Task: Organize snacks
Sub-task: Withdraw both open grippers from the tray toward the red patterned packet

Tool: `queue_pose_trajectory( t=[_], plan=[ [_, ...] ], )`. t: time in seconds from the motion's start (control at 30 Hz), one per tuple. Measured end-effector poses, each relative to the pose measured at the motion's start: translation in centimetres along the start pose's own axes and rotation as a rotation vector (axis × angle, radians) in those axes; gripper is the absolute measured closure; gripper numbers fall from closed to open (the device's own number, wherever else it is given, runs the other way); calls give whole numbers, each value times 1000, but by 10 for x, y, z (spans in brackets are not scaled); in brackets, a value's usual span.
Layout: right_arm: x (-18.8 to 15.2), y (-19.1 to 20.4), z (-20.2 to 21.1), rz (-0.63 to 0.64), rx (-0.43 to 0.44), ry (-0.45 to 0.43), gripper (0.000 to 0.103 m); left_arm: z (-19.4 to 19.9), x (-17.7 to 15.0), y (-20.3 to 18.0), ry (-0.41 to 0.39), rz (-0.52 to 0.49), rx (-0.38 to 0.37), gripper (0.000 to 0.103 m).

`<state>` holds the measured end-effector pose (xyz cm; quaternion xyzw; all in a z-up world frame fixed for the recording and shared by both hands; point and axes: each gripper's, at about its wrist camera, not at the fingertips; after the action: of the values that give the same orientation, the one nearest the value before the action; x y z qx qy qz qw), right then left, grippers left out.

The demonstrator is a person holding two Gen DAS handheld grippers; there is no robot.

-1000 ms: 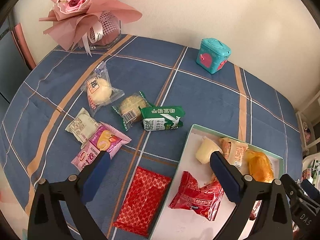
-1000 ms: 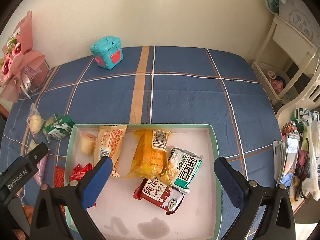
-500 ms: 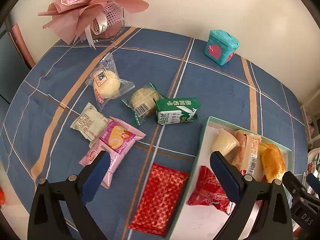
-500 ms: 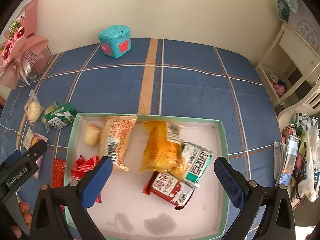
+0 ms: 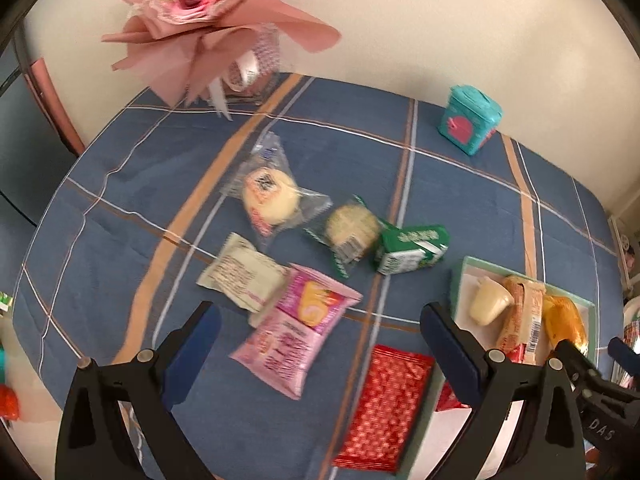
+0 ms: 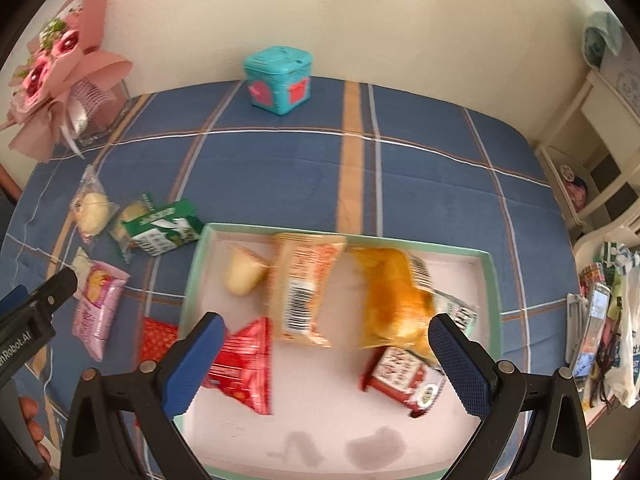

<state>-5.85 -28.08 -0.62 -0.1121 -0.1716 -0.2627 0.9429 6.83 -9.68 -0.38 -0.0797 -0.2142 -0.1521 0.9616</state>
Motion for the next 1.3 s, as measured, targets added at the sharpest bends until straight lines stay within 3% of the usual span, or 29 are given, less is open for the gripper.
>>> queue_pose_trajectory(
  t=[0.7,0.97,1.17,1.3],
  plan=[
    [0,88,-6,74,77,7,0,3,17,86,2,103,-11,3],
    [-14,109,-13,69,137,36,0,-9,10,81,60,10,-11,3],
    [-23,115,-19,45,160,62,0,-24,-2,69,113,-108,31,3],
    [-27,118,-20,30,166,66,0,-32,-7,68,137,-135,48,3]
  ],
)
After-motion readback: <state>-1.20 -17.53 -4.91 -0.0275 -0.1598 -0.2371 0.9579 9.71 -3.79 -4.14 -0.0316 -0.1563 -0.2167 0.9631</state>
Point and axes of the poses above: each gripper's, at about its wrist camera, not at the fingertips, and z roughly against the way its jaws point, y to its left, x to its top, and after that the axes turned 8 degrees about z, right-handed
